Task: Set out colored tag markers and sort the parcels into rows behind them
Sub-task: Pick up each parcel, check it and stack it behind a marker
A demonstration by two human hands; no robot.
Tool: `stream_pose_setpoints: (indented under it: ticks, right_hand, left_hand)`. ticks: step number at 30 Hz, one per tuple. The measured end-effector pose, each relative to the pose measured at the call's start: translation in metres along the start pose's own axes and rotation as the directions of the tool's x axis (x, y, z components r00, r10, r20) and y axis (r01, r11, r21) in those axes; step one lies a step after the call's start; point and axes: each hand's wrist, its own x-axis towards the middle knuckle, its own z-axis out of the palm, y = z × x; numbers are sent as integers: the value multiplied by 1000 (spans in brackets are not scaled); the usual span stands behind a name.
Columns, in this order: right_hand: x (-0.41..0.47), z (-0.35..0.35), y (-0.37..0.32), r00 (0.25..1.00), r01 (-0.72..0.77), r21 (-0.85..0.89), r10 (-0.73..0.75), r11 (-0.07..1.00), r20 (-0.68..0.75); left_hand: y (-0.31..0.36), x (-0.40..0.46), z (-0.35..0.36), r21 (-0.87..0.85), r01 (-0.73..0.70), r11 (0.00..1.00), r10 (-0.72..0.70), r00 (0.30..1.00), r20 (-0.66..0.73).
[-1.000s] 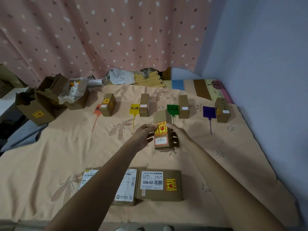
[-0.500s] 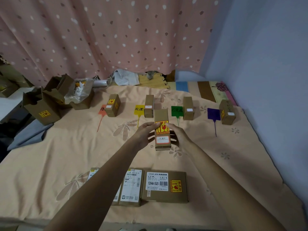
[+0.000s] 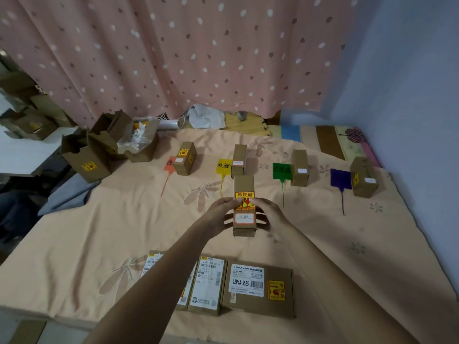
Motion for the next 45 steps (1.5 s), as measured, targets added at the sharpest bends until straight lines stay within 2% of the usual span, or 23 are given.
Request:
stream_pose_setpoints:
  ticks: [6, 9, 19, 25, 31, 45]
  right_hand:
    - [23, 17, 9, 999, -30, -13, 29, 999, -19]
    - [41, 25, 18, 995, -46, -49, 42, 998, -86]
    - [140, 36, 33, 934, -101, -120, 52, 988, -353]
    - [199, 30, 35, 897, -133, -157, 52, 979, -439]
    - [219, 32, 36, 879, -140, -132, 62, 981, -472]
    - [255, 37, 15, 886, -193, -144, 109, 971, -450]
  left_hand:
    - [-11, 14, -18, -3, 1, 1000, -1, 998, -70]
    - [-21, 32, -29, 57, 13, 998, -7, 994, -108]
    - [-26, 137, -58, 15, 37, 999, -34, 992, -121]
    - [-28, 207, -71, 71, 49, 996, -41, 993, -112]
    - [-30, 229, -78, 51, 42, 998, -37, 995, -93]
    - [2, 259, -81, 71, 87, 994, -74, 983, -170]
